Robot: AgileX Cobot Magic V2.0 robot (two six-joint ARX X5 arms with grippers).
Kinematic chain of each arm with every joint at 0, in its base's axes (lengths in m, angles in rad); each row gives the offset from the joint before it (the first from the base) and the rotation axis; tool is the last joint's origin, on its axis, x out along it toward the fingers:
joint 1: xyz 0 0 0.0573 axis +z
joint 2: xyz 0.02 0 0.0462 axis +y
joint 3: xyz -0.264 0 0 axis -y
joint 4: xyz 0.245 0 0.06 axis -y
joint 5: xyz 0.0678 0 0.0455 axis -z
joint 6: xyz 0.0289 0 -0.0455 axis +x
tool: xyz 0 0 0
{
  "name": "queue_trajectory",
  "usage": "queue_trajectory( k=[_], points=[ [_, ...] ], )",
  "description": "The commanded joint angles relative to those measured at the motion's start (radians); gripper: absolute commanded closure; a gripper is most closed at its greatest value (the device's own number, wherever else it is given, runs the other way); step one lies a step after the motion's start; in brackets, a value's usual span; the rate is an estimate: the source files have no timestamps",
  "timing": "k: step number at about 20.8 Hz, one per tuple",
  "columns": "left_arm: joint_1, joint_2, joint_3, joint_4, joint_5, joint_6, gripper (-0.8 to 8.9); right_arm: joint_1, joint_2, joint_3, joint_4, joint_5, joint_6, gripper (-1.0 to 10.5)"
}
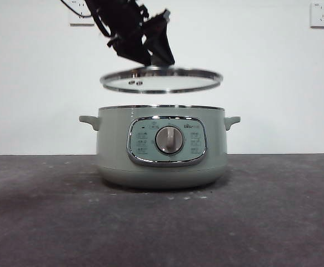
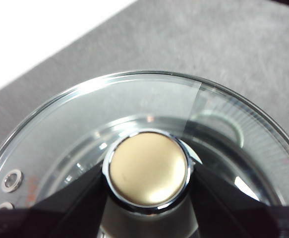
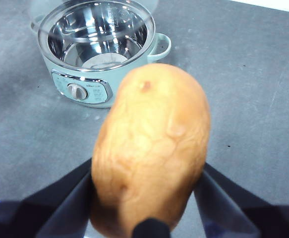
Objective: Pick up the potato,open the lid,put the potato in the pot,close the lid
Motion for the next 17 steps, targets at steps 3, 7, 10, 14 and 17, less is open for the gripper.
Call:
queue_trajectory(
  k=[3,7,10,14,17],
  points=[
    [0.044,-0.139,0.031,-0.002,0.037,-0.043,8.21,0.001,0.011,0.000,0.002,0.008,0.001,9.6],
    [0.124,-0.272,0.031,-0.100,0.112,-0.044,8.20,0.001,0.047,0.000,0.114,0.008,-0.073,9.6],
    [0.181,-0.344,0.031,-0.208,0.133,-0.019,8.19,0.001,0.109,0.000,0.215,-0.014,-0.146,9.6],
    [0.216,-0.442,0.024,-0.342,0.184,0.066,8.19,-0.002,0.233,0.000,0.377,-0.074,-0.254,9.6],
    [0.238,-0.546,-0.046,-0.360,0.183,0.066,8.19,-0.065,0.334,0.000,0.500,-0.200,-0.310,9.6]
  ],
)
